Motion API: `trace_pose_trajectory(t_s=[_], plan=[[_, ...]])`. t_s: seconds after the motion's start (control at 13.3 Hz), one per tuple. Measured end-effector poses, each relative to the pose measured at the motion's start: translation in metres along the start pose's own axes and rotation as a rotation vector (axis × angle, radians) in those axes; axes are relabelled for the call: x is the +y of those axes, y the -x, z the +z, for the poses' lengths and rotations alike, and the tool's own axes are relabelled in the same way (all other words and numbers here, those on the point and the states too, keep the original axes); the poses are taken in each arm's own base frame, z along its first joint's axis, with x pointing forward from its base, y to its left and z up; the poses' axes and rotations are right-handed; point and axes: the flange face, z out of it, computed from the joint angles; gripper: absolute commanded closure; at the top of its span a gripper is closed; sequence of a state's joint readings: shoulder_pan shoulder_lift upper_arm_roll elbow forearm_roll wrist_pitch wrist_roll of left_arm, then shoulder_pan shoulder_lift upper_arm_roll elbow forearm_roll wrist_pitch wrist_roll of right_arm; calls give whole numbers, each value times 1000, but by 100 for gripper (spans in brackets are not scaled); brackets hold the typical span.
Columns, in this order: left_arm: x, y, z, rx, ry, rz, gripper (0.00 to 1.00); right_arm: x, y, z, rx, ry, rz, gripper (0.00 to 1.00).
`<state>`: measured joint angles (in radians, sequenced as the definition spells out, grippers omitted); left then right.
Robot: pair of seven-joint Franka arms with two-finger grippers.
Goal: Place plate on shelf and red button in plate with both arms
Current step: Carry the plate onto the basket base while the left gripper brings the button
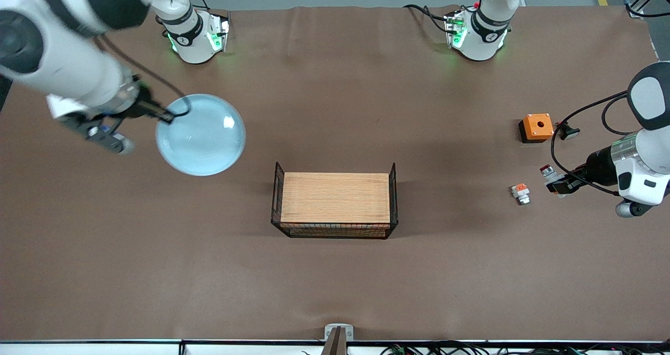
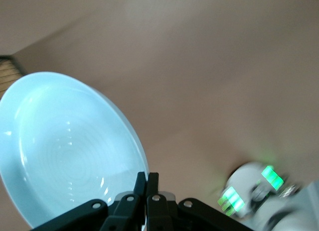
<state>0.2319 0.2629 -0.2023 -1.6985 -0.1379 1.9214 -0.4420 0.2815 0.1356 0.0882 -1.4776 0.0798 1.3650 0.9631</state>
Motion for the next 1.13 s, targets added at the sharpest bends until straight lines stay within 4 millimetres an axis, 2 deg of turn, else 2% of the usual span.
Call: trace_pose_trajectory(t_s=[0.15,0.38,0.53,0.75,1.13], plan=[[11,6,-9,-17,-1,-1,100,-44,61,-2,-32,-62,176,100],[28,15,-21,-34,18,-18,100,-92,110,-2,-39,-195,428,100],[41,23,-19,-43,22,-27,100,-120,121,10,-50,-256,547,100],[63,38,-16,-55,25,-40,100,-154,116,41,-80,-279,693,100],[97,64,-12,-74,30,-2,100,-200,135,89,-96,-296,753,99]])
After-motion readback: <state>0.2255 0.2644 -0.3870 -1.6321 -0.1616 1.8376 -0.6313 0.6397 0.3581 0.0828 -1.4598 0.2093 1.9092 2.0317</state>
